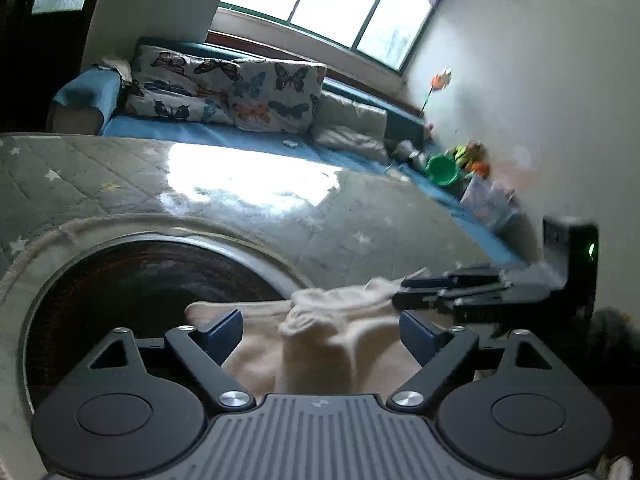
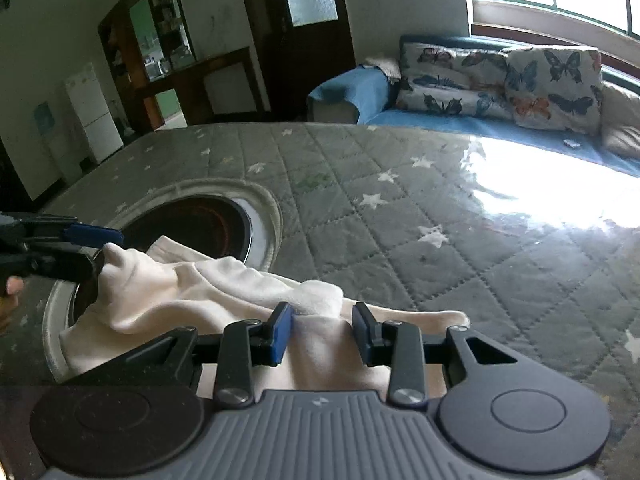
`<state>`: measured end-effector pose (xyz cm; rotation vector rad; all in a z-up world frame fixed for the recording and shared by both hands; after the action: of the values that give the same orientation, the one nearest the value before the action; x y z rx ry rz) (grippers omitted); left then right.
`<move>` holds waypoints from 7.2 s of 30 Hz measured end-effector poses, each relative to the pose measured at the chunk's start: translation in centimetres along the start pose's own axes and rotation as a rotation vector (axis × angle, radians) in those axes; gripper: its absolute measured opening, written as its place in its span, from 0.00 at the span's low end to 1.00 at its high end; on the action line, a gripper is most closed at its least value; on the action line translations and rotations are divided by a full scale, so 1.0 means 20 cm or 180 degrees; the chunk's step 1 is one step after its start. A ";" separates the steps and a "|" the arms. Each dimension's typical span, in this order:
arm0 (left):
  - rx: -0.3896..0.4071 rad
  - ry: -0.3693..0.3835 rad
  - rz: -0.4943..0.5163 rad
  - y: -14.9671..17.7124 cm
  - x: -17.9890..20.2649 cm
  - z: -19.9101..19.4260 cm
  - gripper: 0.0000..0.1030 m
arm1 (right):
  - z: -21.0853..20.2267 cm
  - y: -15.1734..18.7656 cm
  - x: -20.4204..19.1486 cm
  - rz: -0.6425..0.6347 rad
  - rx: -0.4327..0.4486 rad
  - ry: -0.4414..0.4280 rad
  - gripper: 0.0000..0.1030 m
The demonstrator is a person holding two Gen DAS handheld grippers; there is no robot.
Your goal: Fold clothes
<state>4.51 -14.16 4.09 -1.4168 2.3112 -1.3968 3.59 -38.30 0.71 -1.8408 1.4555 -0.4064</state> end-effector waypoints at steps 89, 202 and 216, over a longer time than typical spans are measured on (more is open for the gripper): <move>0.0032 -0.0212 0.0661 0.03 0.21 0.27 0.23 | 0.03 -0.03 -0.31 -0.0578 0.0293 0.0102 0.17; 0.0102 -0.0264 0.0260 0.15 -0.07 0.05 0.34 | -0.16 0.10 0.03 0.0147 0.0368 0.0172 0.37; 0.0239 0.0344 0.0757 0.10 0.30 0.04 0.34 | -0.27 0.09 0.22 0.0492 0.0355 0.0233 0.16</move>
<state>0.24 -18.79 4.35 -1.0304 2.3693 -1.5022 0.15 -44.35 2.22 -1.6284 1.5801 -0.4724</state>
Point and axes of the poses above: each gripper's, at about its wrist camera, not at the fingertips, and z roughly the way its jaws point, x to its right, y to its underside, the point moved 3 cm from there along z, roughly the way its jaws point
